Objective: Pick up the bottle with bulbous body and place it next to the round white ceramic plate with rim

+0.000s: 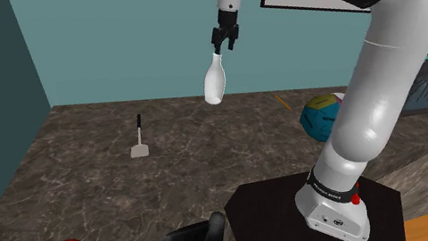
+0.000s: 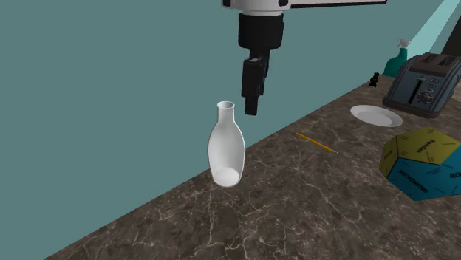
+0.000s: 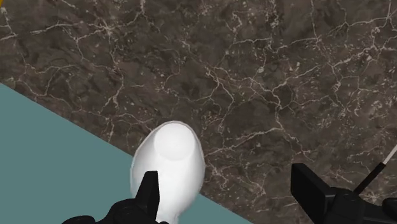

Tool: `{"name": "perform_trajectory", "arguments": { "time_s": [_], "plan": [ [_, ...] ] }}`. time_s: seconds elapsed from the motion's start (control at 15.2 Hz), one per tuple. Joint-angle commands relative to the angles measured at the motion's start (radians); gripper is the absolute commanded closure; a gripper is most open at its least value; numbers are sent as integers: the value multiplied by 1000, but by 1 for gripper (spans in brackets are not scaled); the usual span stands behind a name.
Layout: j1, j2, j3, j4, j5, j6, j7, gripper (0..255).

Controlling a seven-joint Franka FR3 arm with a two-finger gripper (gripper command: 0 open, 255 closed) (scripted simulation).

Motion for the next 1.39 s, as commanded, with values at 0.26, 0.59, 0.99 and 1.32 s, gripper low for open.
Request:
{"name": "perform_trajectory", "arguments": {
  "time_s": [0.26,0.59,0.99,1.32],
  "plan": [
    [-81,276,-17,305,117,-55,-85,0],
    [-109,354,-12,365,146,-43,-102,0],
    [-107,364,-9,317,151,13,-106,0],
    [-107,364,-9,318,151,13,-106,0]
  ]
}}
